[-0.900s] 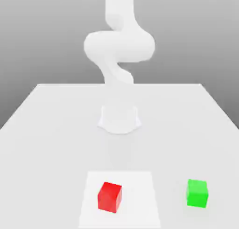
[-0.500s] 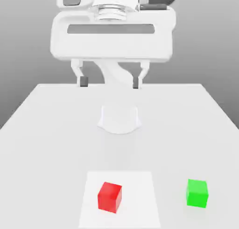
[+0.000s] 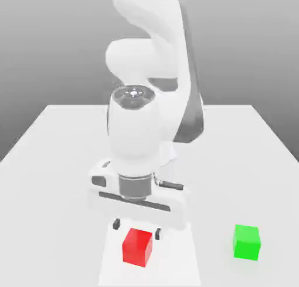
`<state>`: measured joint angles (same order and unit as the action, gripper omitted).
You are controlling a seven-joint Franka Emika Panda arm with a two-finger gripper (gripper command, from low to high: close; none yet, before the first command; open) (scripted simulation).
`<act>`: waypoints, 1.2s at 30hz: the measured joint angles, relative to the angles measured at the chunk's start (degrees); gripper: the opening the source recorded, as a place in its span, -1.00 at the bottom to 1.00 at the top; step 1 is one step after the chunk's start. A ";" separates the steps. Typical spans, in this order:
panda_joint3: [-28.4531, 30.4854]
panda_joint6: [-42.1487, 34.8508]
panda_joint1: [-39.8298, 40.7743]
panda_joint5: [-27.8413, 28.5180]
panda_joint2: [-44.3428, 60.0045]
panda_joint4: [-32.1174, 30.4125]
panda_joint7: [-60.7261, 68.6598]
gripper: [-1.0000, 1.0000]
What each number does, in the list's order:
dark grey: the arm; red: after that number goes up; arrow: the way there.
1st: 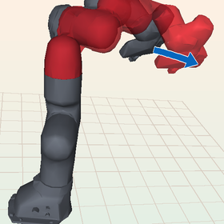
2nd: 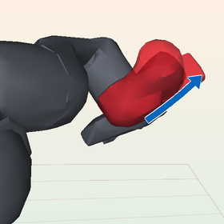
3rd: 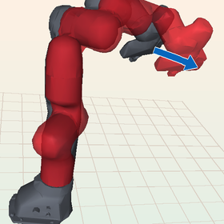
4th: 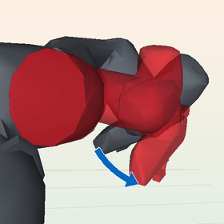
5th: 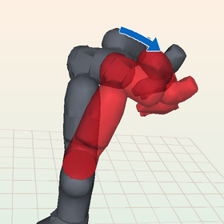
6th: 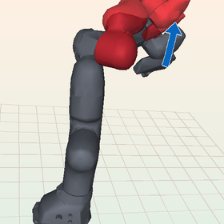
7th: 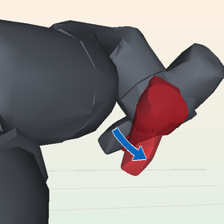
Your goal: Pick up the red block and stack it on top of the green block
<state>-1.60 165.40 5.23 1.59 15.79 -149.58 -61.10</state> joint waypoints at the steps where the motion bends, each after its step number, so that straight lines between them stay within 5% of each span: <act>1: 0.18 1.29 -0.15 0.16 1.52 0.21 -0.12 -1.00; 8: 0.06 1.41 0.00 0.36 1.63 0.23 -0.30 -1.00; 14: -1.28 -7.72 0.00 -0.79 -8.88 -1.17 1.24 -1.00; 22: -13.56 -14.51 -16.56 0.48 -11.61 2.74 16.57 -1.00; 27: -11.77 -7.56 -18.69 6.16 -3.26 3.80 14.60 -1.00; 28: -11.31 -6.44 -19.03 7.00 -2.01 3.88 14.03 1.00; 36: -11.76 -7.78 -18.77 5.97 -3.49 3.81 14.82 1.00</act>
<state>-13.35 157.62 -13.54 7.56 12.29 -145.77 -46.28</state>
